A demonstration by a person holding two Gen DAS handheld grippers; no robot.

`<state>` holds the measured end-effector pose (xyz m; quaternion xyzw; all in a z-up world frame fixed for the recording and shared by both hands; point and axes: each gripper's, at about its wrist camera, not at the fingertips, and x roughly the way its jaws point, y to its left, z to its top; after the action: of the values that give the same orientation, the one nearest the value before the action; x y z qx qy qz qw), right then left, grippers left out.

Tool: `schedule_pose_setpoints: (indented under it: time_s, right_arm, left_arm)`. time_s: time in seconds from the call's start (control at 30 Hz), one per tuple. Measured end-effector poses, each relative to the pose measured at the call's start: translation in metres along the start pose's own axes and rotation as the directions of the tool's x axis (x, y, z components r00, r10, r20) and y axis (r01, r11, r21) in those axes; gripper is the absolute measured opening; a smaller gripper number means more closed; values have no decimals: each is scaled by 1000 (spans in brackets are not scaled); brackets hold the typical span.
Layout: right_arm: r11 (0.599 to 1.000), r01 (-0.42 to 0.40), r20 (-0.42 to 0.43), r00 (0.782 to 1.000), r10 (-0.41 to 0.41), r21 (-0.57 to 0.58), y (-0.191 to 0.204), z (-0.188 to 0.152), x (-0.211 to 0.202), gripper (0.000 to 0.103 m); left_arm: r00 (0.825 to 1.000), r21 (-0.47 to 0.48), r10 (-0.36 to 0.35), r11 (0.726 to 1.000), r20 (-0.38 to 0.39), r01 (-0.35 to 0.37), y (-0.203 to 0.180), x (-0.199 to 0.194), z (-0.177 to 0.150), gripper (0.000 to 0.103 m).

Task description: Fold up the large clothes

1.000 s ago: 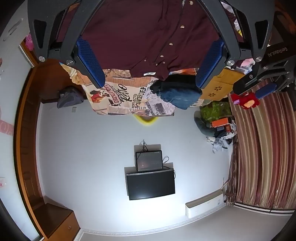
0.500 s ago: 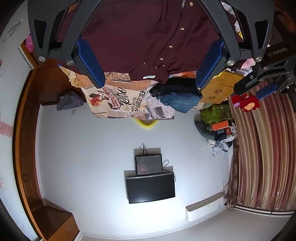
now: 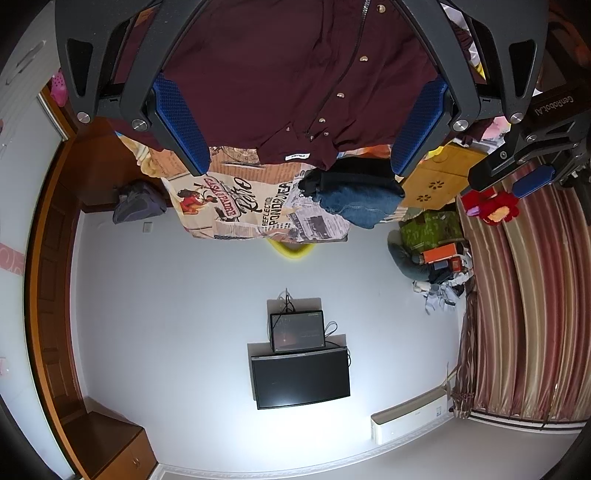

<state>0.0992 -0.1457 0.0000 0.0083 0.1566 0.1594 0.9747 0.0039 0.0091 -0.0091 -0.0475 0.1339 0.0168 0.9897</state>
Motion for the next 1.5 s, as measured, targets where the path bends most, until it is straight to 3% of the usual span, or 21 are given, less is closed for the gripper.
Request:
schedule_pose_setpoints:
  time_s: [1.5]
  right_arm:
    - [1000,1,-8,1000,-2,-9,5,-1,2,98]
  left_arm:
    - [1000,-9,7,1000,-5,-7,6,7,-8,103]
